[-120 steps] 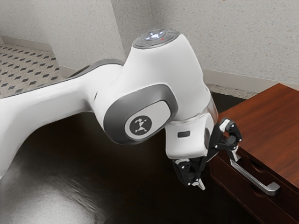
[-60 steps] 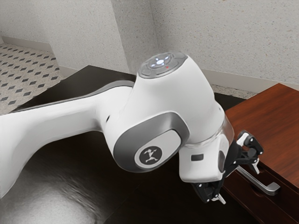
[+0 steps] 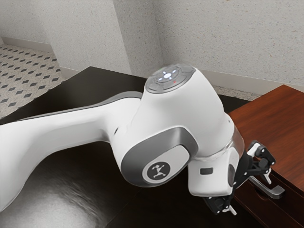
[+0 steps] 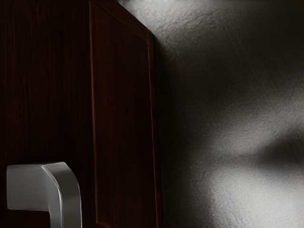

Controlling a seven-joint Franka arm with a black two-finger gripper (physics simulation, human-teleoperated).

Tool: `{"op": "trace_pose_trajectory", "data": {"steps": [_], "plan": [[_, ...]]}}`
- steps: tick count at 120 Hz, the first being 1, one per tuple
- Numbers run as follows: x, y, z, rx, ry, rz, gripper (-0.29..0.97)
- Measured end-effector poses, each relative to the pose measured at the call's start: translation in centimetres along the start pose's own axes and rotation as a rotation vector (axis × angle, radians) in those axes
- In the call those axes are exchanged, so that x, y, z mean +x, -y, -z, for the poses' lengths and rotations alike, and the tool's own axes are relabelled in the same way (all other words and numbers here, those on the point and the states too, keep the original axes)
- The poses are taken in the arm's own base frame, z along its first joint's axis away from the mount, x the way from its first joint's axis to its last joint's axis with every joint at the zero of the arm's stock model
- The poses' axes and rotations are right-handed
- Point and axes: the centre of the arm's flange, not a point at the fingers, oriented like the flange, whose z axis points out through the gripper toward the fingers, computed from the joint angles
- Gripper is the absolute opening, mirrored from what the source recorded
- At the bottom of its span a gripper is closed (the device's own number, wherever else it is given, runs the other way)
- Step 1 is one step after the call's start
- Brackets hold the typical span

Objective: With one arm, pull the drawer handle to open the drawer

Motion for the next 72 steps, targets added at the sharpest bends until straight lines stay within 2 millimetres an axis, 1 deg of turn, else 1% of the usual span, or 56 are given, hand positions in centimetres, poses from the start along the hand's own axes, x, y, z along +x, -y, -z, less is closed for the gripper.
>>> {"op": "trace_pose_trajectory", "data": {"steps": [10, 33, 72], "plan": [[-0.06, 0.04, -0.02, 0.003, 0.0, 0.001, 0.64], [-0.32, 0.09, -0.02, 0.008, 0.001, 0.005, 0.47], [-0.3, -0.08, 0.01, 0.007, 0.002, 0.007, 0.26]]}}
